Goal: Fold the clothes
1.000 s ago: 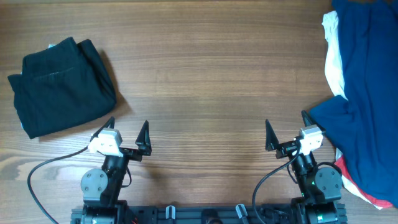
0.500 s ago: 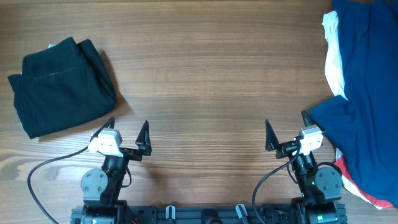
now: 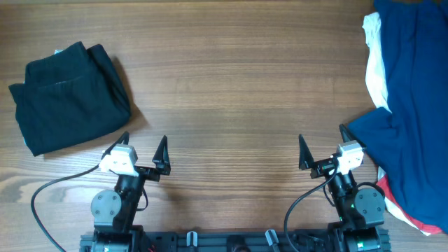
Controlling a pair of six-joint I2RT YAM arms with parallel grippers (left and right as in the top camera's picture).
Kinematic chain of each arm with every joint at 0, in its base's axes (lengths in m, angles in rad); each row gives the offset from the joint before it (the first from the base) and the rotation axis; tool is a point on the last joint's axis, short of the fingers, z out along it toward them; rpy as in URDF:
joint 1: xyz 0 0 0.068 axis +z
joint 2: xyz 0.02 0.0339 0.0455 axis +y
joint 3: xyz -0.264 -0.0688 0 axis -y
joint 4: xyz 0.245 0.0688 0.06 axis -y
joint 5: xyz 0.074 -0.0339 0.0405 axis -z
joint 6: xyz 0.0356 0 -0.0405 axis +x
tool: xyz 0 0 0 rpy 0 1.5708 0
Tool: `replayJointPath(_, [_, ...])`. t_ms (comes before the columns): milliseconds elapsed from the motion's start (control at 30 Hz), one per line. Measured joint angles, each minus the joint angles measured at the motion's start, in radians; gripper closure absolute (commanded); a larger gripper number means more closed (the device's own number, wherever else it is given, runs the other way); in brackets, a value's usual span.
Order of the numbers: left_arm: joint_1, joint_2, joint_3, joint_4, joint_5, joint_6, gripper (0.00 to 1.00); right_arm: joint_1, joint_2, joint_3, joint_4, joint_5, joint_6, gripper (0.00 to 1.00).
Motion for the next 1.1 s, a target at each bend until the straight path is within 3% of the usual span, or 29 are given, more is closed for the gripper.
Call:
replayJointPath(767, [0.0,0.0,0.0,0.047,0.009,-0.044,0.0,0.0,0.0,0.002,-0.024,0.0,0.062,0.0])
replayJointPath(1100, [0.0,0.049,0.159,-0.169,0.013,-0.098,0.0,0.0,0.076,0.168,-0.191,0.055,0.088,0.0])
